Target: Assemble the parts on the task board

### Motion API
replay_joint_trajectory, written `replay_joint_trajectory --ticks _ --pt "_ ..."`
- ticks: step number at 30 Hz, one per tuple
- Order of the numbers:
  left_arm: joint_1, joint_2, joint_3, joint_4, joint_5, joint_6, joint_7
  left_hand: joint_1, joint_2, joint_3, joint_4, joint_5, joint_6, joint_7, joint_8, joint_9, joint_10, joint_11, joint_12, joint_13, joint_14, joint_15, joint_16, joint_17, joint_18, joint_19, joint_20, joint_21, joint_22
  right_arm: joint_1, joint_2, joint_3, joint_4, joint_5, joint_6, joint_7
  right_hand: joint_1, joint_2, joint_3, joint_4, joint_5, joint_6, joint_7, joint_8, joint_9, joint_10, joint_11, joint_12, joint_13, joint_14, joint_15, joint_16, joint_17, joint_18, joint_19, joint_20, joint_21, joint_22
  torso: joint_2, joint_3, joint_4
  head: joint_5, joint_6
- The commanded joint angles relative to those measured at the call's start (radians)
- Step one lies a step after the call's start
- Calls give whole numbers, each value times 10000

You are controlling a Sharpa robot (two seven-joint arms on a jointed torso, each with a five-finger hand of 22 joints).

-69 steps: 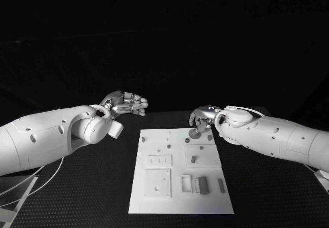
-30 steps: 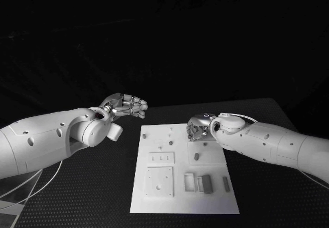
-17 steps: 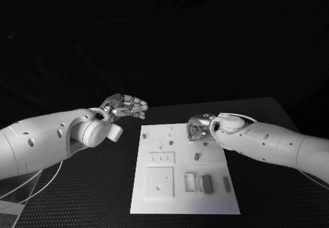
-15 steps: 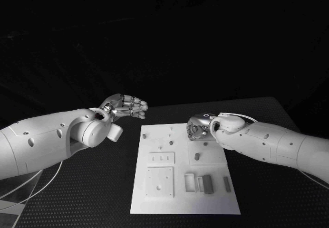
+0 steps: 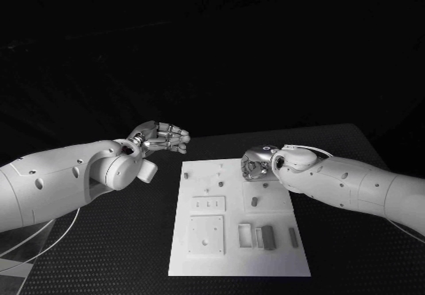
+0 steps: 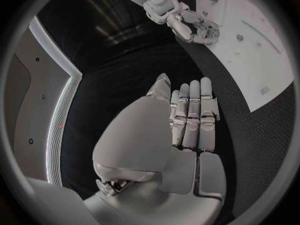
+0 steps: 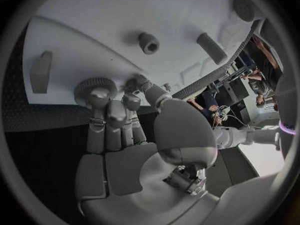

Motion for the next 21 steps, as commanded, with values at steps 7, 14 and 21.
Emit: replay_joint_trajectory --ticks 7,14,21 --pt "22 15 9 0 -25 163 61 -102 -19 -61 4 37 -12 51 -43 -15 14 80 -53 11 53 15 -50 14 135 63 -21 -60 -15 -89 -43 -59 10 -579 2 -217 -5 -131 183 -10 54 163 17 6 35 -94 49 82 2 42 -23 63 -26 455 -5 -25 89 216 33 22 18 -22 38" --pt "22 15 9 -12 -25 148 58 -102 -19 -61 4 37 -13 52 -45 -16 15 81 -58 12 53 16 -54 16 135 63 -21 -62 -15 -90 -71 -59 90 -944 -411 -375 -11 8 367 -14 49 382 -46 112 100 -35 -8 113 -8 73 -74 89 -40 455 23 -41 139 217 40 29 16 -27 56" --pt "22 7 8 -14 -25 134 50 -103 -13 -58 4 37 -10 52 -46 -16 19 80 -65 15 55 15 -59 22 135 64 -21 -64 -16 -90 -113 -58 269 -1333 -1017 -559 -274 -4 463 14 39 788 -185 311 228 64 -140 119 -55 129 -196 114 -73 455 76 -51 217 209 53 37 14 -33 81"
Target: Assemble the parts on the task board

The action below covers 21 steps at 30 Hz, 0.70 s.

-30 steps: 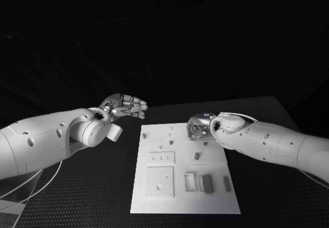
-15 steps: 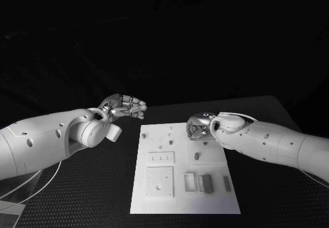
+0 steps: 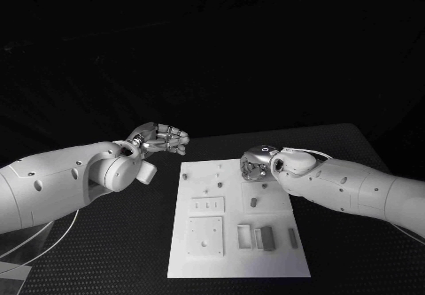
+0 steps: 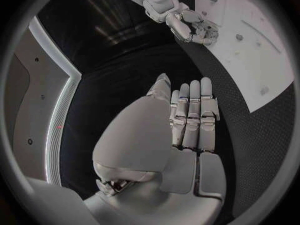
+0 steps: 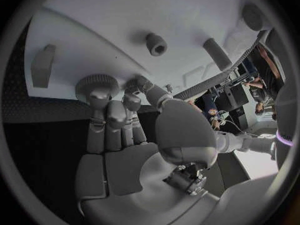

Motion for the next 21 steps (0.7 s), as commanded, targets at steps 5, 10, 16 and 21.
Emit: replay_joint_trajectory --ticks 5,10,16,21 --pt "22 5 9 11 -25 110 59 -105 -10 -57 4 37 -8 51 -46 -9 24 80 -70 20 57 16 -64 17 183 66 -21 -66 -9 -39 -79 -22 249 -852 -733 -523 -199 -76 120 43 46 455 155 84 110 43 -117 27 -46 27 -106 39 -32 459 60 -38 76 198 15 6 63 -7 35" --pt "22 -6 9 10 -25 83 58 -107 -6 -56 5 36 -5 51 -47 -9 28 79 -75 22 59 16 -68 22 183 67 -21 -68 -10 -1 -129 -14 543 -1127 -1113 -751 -275 -112 184 61 47 510 131 102 140 92 -140 15 -76 54 -128 44 -48 459 93 -49 88 191 17 5 58 1 71" --pt "22 -6 9 14 -25 67 59 -109 -6 -55 5 36 -3 50 -48 -9 33 79 -80 25 62 15 -72 26 183 68 -21 -70 -10 120 -50 -8 786 -1459 -1336 -955 -313 -157 230 69 47 544 118 111 159 133 -152 6 -99 67 -140 47 -59 459 117 -55 96 187 27 10 68 -3 133" --pt "22 9 9 9 -25 60 64 -110 -7 -55 4 36 -1 50 -48 -9 36 78 -85 26 63 15 -75 30 183 69 -22 -72 -11 162 156 -7 722 -1635 -1404 -1012 -327 -186 261 71 47 558 112 112 169 160 -158 0 -113 75 -145 50 -64 459 132 -60 101 185 34 8 85 6 164"
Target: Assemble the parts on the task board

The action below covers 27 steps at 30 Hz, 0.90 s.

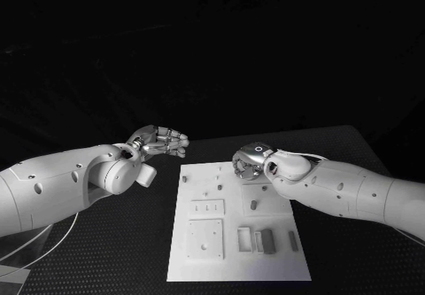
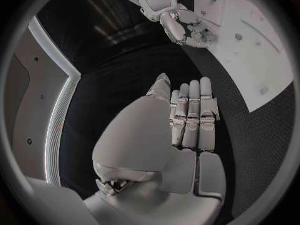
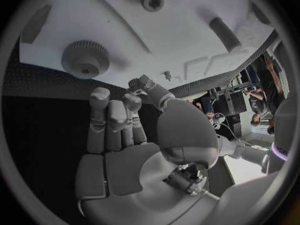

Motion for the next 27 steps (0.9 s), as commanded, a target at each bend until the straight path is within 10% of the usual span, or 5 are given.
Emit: replay_joint_trajectory --ticks 1,16,27 --pt "22 22 9 11 -25 65 71 -110 -7 -55 4 36 -1 50 -49 -10 3 44 -49 10 65 15 -38 13 67 70 -22 -36 -13 18 120 -1 -51 -528 -316 -249 -75 -33 74 -12 52 346 290 24 26 47 -31 -1 -9 2 -73 51 -10 460 57 -34 34 185 13 -1 104 6 21" --pt "22 133 9 -11 -25 69 84 -110 -3 -52 3 36 3 49 -52 -11 12 43 -65 16 69 14 -50 25 67 74 -24 -41 -14 33 1046 0 -742 -712 -479 -340 -101 -68 117 -5 51 339 289 10 34 76 -32 -12 -29 10 -76 54 -19 460 73 -39 37 182 26 15 117 106 108" --pt "25 111 12 152 -25 45 72 -111 -7 -54 2 36 4 49 -55 -12 16 43 -76 19 71 14 -59 32 67 75 -24 -44 -14 17 1510 1 -1193 -814 -667 -381 -104 -65 155 -11 51 306 296 -16 33 90 -27 -22 -42 15 -73 57 -24 460 82 -45 38 180 102 27 240 100 212"
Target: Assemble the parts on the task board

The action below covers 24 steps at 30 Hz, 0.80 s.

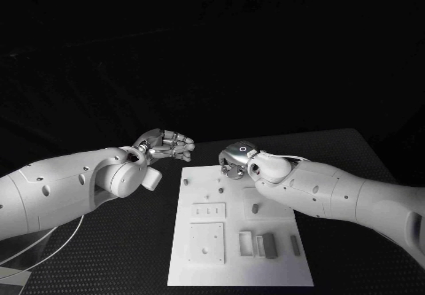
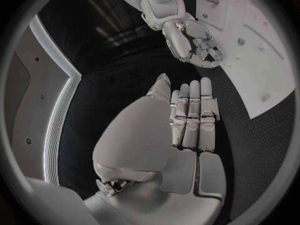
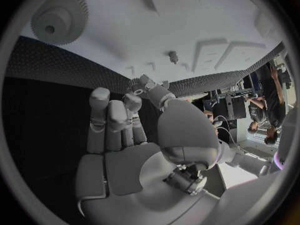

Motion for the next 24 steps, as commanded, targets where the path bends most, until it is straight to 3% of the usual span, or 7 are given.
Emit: replay_joint_trajectory --ticks 1,6,12,17,24 --pt "26 4 12 84 -24 45 69 -111 -8 -54 2 36 4 49 -55 -13 17 43 -40 13 72 15 -60 17 131 75 -24 -45 -17 -7 84 5 -96 -235 -188 -75 -54 -10 71 14 51 307 293 -12 7 52 4 -22 -10 18 -78 58 -15 461 18 -41 38 180 61 2 304 -40 60" --pt "29 -29 17 181 -25 30 64 -111 -10 -55 1 35 5 49 -56 -13 19 43 -43 14 72 14 -63 19 131 75 -24 -47 -17 -9 195 5 -212 -306 -179 -69 -52 -11 78 10 51 305 294 -15 7 54 5 -24 -12 19 -76 58 -16 461 19 -42 38 180 105 -1 355 -52 66" --pt "78 -25 45 285 -34 23 58 -110 -16 -56 0 35 6 48 -56 -13 22 43 -48 16 74 14 -67 23 131 76 -24 -49 -18 -31 417 3 -519 -436 -200 -96 -51 -22 85 3 50 304 295 -17 9 58 6 -26 -15 20 -75 59 -18 461 21 -44 39 180 165 17 406 -83 115" --pt "108 -53 77 380 -37 18 49 -110 -18 -56 0 35 7 48 -57 -14 23 43 -52 18 75 14 -70 26 131 77 -24 -50 -18 -78 453 3 -604 -521 -246 -112 -50 -34 92 -3 49 300 297 -21 10 63 7 -27 -18 21 -73 60 -19 461 22 -45 39 180 244 45 483 -115 142" --pt "115 -35 91 416 -36 13 49 -113 -25 -59 2 34 9 48 -58 -14 28 42 -59 21 76 14 -76 32 130 78 -24 -52 -18 -97 527 4 -662 -558 -295 -120 -46 -40 100 -7 49 299 298 -24 12 68 9 -28 -20 23 -71 62 -20 461 24 -46 40 181 296 60 531 -139 194"
